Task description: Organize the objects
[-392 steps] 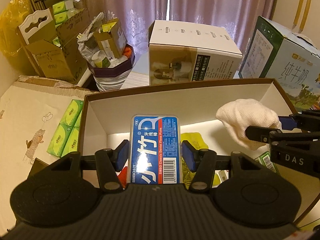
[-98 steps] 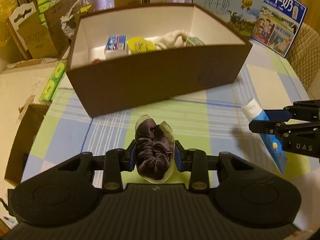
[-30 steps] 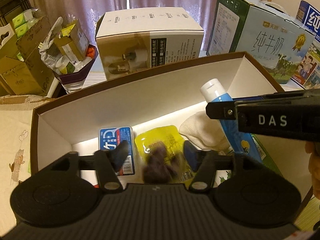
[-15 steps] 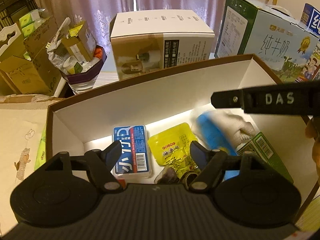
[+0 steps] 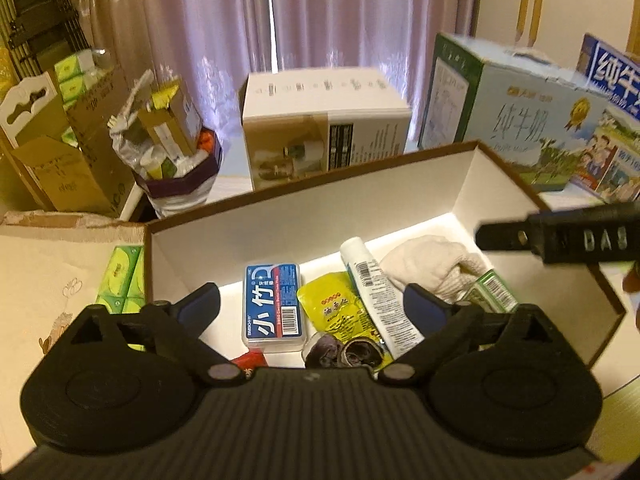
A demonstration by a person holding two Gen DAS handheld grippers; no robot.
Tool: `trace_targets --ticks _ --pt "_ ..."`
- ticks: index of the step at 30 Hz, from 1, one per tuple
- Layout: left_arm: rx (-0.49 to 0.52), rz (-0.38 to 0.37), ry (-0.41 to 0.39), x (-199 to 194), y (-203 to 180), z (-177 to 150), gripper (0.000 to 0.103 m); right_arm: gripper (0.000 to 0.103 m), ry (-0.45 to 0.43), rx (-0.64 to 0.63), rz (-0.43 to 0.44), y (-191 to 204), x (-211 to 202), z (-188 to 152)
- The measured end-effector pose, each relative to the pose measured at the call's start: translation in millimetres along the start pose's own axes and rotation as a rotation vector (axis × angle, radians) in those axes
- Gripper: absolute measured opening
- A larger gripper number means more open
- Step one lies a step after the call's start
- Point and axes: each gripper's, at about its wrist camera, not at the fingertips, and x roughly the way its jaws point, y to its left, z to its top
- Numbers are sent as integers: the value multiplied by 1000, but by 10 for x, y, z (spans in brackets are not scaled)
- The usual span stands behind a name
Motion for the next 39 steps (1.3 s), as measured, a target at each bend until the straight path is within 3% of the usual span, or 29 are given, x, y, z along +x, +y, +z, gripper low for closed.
trace_targets --ticks 13,24,39 --pt "-43 34 -146 -909 -168 -317 102 69 -89 -135 -65 277 -877 -637" --pt "-115 82 -123 -1753 -491 -870 102 69 -110 -153 -16 303 -1579 -1084" --pt "-217 127 -25 -2472 -1132 -1729 102 69 -28 -190 80 70 -2333 -1806"
